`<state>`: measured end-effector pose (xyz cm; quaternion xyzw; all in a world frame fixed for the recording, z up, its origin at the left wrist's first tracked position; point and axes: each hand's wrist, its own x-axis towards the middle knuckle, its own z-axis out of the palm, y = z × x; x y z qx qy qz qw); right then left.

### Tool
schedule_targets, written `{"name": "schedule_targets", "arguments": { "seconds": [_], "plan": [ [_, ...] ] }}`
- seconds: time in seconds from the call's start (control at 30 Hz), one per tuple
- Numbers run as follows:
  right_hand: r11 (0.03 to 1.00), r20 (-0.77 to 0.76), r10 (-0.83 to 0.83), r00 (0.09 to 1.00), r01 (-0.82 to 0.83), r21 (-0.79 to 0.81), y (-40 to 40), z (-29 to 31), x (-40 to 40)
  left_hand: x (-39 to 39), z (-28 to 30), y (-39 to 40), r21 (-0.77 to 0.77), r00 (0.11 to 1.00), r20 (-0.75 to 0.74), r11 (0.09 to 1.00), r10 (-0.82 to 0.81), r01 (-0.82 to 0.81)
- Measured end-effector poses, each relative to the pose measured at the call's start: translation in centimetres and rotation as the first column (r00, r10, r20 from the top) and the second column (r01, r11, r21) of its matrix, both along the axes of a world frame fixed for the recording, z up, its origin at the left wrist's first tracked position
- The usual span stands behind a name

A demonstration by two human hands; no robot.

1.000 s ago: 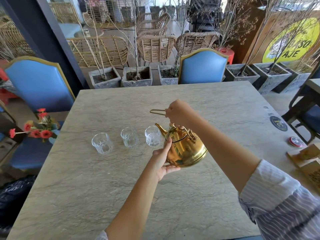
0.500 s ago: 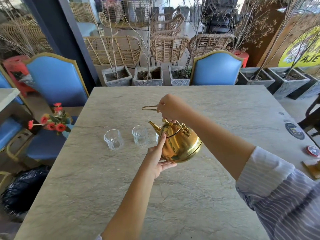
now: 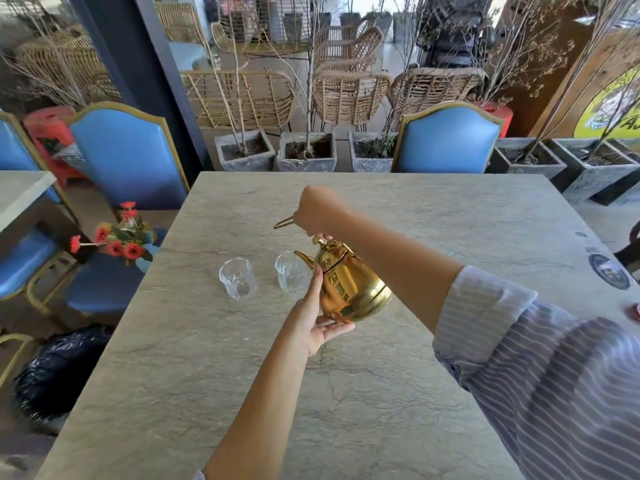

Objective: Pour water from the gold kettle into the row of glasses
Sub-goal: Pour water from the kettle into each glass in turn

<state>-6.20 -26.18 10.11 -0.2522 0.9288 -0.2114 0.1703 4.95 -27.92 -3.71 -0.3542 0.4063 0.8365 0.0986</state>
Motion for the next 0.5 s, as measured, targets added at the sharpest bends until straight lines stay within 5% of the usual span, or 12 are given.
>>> {"name": "schedule_targets", "arguments": {
  "seconds": [0.5],
  "plan": [
    [0.992, -0.077, 0.084, 0.993, -0.076, 0.102, -0.8, 1.5, 0.1, -0.2, 1.2, 0.5, 0.010, 0.998, -0.061, 1.000, -0.007, 0.007]
  ]
}}
